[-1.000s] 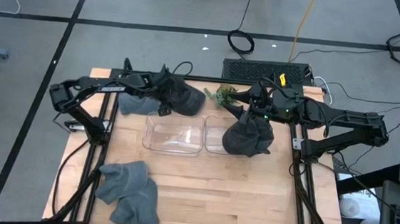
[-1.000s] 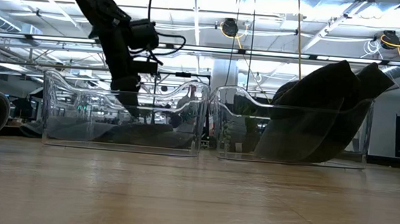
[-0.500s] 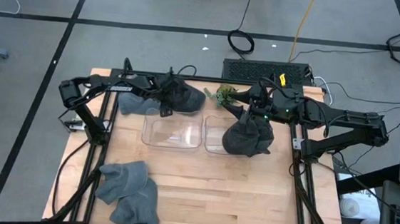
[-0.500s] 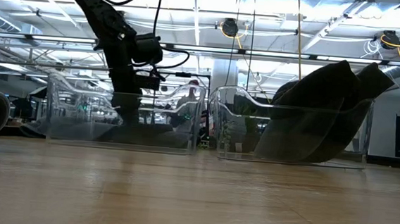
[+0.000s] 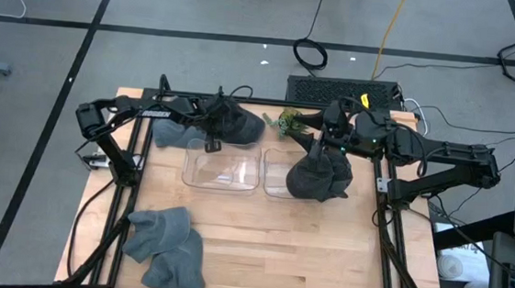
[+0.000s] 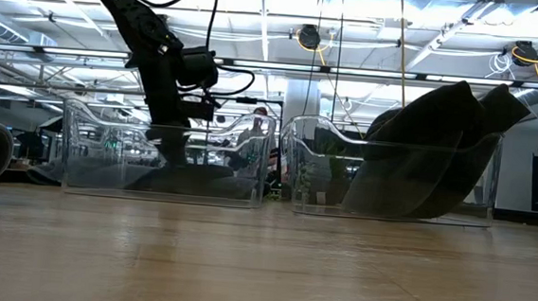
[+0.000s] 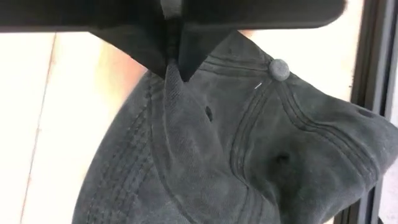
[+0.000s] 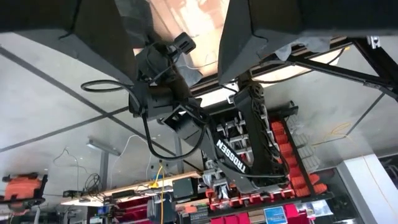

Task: Pick & Place hat
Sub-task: Put the black cap into the right transparent bin

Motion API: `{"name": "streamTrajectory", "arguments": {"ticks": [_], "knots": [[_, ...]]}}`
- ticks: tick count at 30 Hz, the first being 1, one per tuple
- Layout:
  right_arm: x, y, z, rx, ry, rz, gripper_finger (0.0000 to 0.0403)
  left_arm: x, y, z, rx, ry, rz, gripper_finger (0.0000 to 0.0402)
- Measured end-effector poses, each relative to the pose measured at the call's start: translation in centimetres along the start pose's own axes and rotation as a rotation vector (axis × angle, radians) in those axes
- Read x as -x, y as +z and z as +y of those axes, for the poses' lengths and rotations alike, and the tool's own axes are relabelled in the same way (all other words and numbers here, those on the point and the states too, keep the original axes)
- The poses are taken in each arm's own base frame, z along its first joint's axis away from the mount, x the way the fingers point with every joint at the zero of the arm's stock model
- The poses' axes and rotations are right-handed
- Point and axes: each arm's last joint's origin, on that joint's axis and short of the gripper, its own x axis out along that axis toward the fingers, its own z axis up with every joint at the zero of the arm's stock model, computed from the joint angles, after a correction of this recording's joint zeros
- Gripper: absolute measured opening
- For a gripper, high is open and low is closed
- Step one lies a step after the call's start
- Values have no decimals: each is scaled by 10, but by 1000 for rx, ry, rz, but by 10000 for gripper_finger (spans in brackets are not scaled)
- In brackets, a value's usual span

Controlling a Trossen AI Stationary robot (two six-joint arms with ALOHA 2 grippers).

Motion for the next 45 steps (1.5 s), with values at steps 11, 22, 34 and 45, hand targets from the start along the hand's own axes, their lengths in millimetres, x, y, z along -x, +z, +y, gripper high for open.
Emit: {"name": "streamTrajectory", "arguments": {"ticks": [11, 22, 34, 45], "knots": [[0, 1, 0, 10, 2, -13, 212, 11, 5, 1, 21, 40, -8, 5], [0, 1, 0, 10, 2, -13, 212, 81, 37, 8, 7, 102, -210, 5], [0, 1, 0, 1, 2, -15, 212, 118, 57, -2, -139, 191, -140, 5], [0, -9, -3, -211, -35, 94, 230, 180, 94, -19, -390, 412, -203, 5]]}}
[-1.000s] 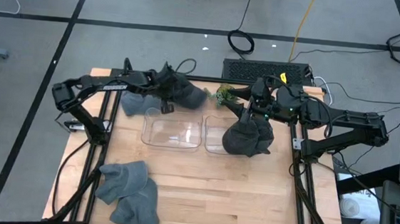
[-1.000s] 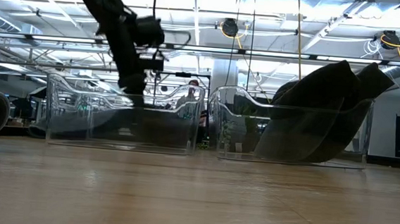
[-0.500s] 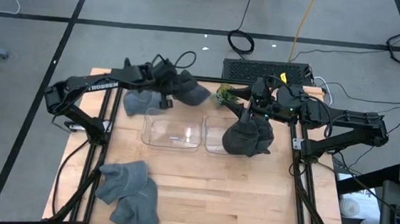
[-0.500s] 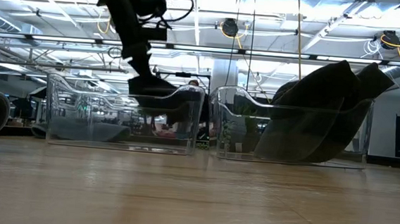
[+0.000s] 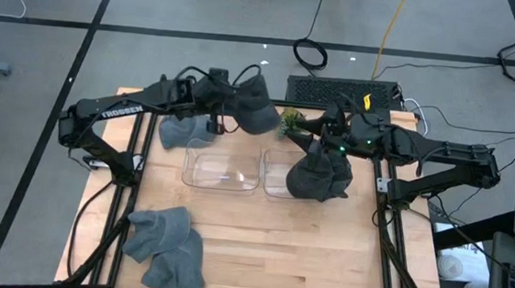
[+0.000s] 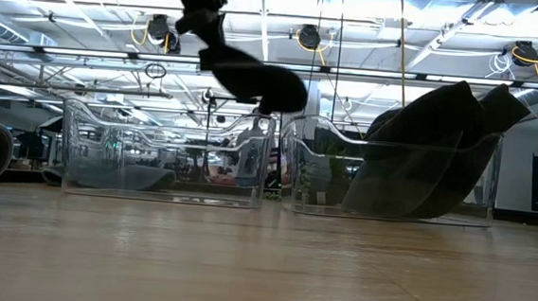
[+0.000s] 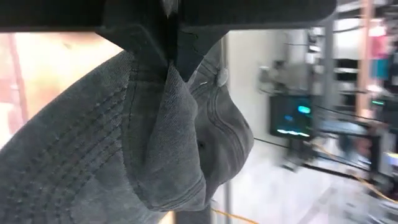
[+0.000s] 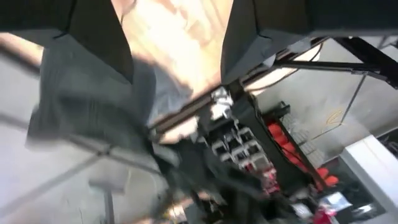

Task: Pick & Place hat
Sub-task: Put the black cap into the right transparent bin

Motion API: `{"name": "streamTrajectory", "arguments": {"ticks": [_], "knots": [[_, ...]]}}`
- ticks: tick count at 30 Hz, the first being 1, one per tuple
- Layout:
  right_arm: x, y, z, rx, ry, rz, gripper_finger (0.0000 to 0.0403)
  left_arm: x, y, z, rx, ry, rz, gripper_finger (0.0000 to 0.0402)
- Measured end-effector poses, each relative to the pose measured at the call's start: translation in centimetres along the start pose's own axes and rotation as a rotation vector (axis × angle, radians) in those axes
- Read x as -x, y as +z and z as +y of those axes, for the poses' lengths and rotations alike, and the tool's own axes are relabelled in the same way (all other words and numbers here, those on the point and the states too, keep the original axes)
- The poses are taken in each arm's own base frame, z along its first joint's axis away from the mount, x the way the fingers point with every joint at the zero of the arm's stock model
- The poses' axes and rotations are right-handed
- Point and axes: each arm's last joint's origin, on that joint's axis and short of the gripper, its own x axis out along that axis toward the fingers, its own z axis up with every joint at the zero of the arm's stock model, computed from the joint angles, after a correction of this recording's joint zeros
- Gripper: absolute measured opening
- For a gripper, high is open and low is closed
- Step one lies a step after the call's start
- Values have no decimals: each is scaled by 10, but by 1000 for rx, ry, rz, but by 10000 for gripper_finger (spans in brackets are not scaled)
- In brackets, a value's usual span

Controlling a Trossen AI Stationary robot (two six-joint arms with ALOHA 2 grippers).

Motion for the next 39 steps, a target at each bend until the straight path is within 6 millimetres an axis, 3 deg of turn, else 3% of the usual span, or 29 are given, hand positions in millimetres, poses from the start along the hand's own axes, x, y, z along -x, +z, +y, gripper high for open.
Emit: {"name": "streamTrajectory", "arguments": {"ticks": [10, 27, 34, 39], "knots": [[2, -12, -3, -207, 54, 186, 269, 52, 34, 20, -155, 198, -87, 5], [15, -8, -5, -251, 58, 179, 262, 140, 72, 25, -337, 387, -279, 5], [14, -1, -1, -214, 112, 108, 259, 161, 85, 15, -406, 434, -382, 5], [15, 11, 7, -196, 264, 30, 259, 166, 87, 10, -428, 437, -400, 5]]}}
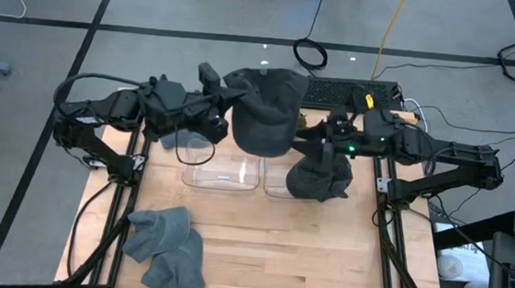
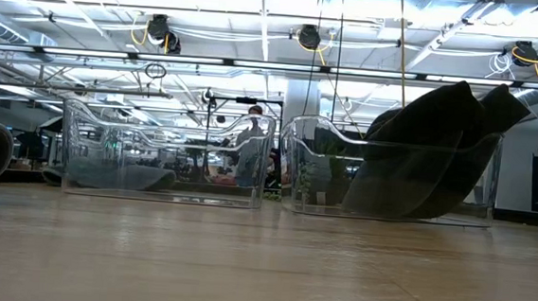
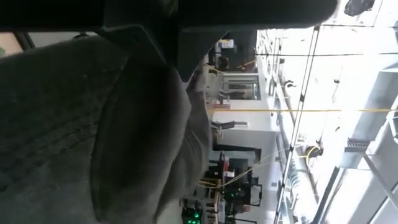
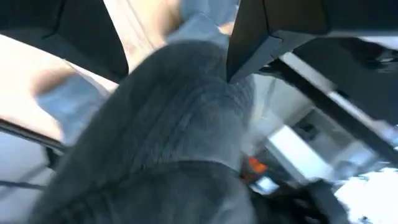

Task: Pick & Place hat
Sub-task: Put the black cap into the right transparent bin

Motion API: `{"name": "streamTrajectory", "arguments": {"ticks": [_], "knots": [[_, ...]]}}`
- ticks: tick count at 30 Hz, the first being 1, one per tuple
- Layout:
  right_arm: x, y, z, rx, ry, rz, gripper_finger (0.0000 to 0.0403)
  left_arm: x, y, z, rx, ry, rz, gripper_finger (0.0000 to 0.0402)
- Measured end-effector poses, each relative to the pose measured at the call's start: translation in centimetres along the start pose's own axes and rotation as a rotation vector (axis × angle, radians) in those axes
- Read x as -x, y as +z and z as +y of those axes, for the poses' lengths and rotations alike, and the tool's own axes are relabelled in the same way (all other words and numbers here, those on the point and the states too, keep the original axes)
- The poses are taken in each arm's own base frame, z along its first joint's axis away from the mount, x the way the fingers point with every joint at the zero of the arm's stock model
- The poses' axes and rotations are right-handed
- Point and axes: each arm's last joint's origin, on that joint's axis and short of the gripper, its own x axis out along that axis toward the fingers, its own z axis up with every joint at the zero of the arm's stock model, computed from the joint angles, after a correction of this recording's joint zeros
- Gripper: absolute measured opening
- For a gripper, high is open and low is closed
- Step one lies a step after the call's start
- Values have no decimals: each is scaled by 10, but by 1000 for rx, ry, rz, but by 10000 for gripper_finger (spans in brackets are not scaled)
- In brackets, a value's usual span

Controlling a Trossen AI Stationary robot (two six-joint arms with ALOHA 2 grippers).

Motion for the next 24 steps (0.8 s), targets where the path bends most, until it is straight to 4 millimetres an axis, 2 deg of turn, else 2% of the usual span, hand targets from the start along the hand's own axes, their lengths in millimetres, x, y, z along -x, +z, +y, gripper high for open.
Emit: {"name": "streamTrajectory", "arguments": {"ticks": [11, 14, 18, 24], "knots": [[-11, 5, 6, 13, 95, -57, 257, 6, 10, 6, 61, 65, -40, 4], [-16, 5, 8, 13, 156, -53, 240, 7, 11, 5, 58, 69, -29, 4], [-16, 5, 8, -14, 155, -48, 179, 8, 10, 4, 43, 64, -9, 4], [-16, 5, 8, 10, 156, -47, 49, 7, 10, 4, 43, 67, 2, 4]]}}
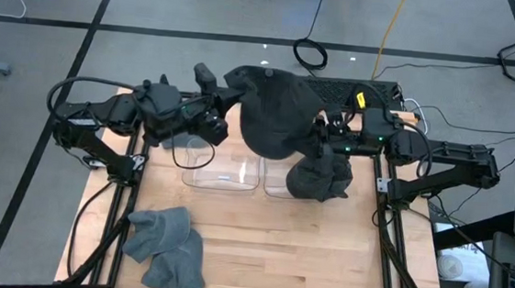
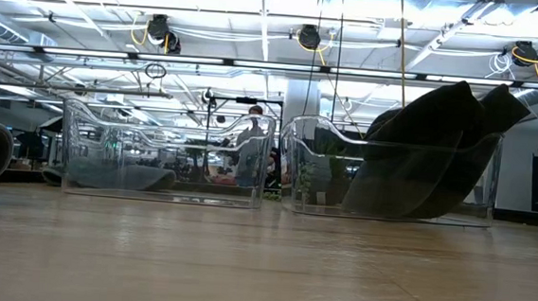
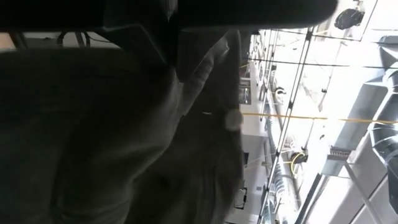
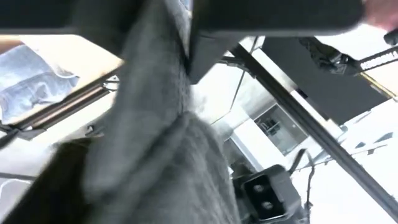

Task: Pick & Place hat
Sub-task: Put the black cap into the right transparent bin

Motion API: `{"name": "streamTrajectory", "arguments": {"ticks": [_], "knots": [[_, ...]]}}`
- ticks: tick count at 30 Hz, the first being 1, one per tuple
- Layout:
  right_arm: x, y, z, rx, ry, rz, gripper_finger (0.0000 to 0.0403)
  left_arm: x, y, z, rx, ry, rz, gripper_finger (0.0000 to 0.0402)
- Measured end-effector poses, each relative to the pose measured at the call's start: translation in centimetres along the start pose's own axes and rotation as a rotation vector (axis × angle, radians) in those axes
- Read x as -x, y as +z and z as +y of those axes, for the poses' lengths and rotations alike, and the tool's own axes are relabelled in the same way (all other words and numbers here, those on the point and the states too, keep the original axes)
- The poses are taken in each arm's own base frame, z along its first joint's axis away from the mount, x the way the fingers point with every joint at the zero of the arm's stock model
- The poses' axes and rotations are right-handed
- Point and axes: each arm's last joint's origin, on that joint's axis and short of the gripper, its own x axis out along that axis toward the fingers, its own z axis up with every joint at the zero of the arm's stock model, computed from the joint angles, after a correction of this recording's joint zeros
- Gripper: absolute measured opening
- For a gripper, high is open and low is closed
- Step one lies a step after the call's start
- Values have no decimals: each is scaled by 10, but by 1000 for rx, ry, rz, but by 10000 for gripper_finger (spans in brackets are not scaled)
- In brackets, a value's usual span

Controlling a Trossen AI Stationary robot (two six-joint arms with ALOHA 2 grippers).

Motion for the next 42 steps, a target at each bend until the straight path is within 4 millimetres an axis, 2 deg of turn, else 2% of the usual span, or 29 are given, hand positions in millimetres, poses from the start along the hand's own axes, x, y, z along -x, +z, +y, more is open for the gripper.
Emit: {"name": "streamTrajectory", "arguments": {"ticks": [1, 3, 9, 14, 23, 28, 33, 42], "knots": [[0, 0, 0, 12, 3, -1, 28, 0, 0, 0, -1, -1, 1, 4], [0, 0, 1, 40, 8, -1, 10, 0, 0, 0, -2, -2, 3, 4], [0, 1, 1, 63, 10, -6, 3, 0, 0, 0, 8, -1, 4, 6], [1, 6, 7, 131, 93, -50, 2, 0, 0, 0, 87, 4, -2, 40], [12, 14, 13, 213, 120, -112, 1, 0, 0, 0, 246, -2, -4, 81], [23, 17, 20, 280, 145, -133, 1, -1, -1, 0, 422, 0, 5, 107], [32, 19, 26, 357, 197, -136, 0, 5, -6, 2, 655, -32, -9, 151], [32, 16, 26, 483, 251, -93, 0, 16, -14, 1, 1066, -303, -147, 231]]}}
